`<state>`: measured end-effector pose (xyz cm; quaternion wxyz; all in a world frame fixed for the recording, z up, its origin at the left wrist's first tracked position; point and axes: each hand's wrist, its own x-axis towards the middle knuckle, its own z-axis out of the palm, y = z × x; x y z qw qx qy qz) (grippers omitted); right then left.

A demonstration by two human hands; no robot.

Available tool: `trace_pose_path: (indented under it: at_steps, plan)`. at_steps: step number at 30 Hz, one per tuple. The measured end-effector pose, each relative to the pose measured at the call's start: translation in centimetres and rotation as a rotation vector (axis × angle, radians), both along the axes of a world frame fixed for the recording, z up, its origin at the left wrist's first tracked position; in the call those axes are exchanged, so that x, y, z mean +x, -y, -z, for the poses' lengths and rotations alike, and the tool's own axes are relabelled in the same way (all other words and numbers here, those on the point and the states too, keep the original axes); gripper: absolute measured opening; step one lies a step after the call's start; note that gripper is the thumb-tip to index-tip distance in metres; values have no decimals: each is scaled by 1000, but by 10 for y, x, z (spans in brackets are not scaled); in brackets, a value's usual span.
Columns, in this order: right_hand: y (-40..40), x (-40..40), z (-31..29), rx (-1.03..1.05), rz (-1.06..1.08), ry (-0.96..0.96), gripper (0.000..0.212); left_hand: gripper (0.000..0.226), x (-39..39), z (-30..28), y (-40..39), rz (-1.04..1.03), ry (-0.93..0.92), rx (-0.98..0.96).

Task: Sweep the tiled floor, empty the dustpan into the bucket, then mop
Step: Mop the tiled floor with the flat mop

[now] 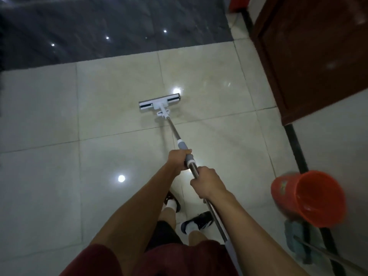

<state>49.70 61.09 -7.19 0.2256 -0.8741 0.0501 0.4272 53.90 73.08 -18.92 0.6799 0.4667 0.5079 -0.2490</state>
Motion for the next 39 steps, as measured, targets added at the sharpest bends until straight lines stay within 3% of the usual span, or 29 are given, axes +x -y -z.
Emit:
trace_pose_path:
  at_steps: [11,26,39]
  plan:
    - [-189,55,4,-4,-246,-5,24,36,23,11,-198,-232,-23,48]
    - [-330,184,45,5,-469,68,26,17,131,39,-338,-566,-85,0]
    - [-504,305,76,-16,-641,86,29,8,242,58,-501,-638,-90,52]
